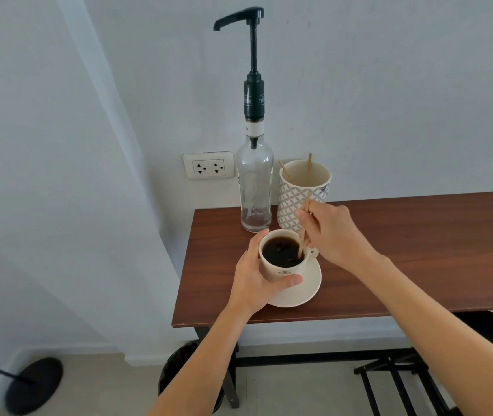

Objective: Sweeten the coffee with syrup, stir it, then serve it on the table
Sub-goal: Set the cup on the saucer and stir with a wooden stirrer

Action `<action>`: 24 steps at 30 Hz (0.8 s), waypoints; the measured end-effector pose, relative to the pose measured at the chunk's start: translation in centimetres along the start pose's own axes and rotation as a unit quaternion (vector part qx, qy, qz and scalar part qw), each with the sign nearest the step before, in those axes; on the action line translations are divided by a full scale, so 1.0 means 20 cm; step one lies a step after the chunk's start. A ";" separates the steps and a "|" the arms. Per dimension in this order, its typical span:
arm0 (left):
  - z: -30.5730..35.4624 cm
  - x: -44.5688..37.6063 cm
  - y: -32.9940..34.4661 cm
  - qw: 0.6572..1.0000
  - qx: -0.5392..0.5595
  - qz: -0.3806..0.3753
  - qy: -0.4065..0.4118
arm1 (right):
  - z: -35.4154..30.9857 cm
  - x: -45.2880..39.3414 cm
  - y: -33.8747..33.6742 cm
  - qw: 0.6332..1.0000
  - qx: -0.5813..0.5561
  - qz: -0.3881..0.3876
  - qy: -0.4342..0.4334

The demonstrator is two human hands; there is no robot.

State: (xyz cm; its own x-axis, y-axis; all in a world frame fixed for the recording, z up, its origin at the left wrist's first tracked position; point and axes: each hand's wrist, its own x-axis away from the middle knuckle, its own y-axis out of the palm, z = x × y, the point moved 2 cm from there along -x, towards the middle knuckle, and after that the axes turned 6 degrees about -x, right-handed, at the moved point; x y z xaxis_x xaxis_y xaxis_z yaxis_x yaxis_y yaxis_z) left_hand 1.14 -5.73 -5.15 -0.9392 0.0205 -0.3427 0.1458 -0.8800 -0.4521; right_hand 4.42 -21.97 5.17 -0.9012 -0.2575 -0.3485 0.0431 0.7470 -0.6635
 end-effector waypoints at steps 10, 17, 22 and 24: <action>0.01 0.00 0.00 1.000 0.005 0.004 0.008 | 0.02 0.00 0.02 0.999 -0.004 0.043 0.015; 0.00 0.00 0.00 1.000 0.006 -0.006 0.004 | -0.05 0.01 0.11 0.991 -0.122 0.020 0.042; 0.00 0.00 0.00 1.000 0.001 -0.003 0.000 | 0.04 0.00 0.02 0.997 -0.036 0.059 0.045; 0.00 0.00 0.00 1.000 0.006 -0.004 0.000 | 0.04 0.01 0.03 0.994 -0.075 0.033 0.078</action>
State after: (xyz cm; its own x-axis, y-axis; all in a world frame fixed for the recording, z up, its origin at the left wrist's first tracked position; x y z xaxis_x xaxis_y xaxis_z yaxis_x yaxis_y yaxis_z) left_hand 1.10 -5.76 -5.25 -0.9402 0.0285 -0.3393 0.1338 -0.8854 -0.4452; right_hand 4.52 -22.07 4.17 -0.9551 -0.1148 -0.2733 0.0509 0.8447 -0.5328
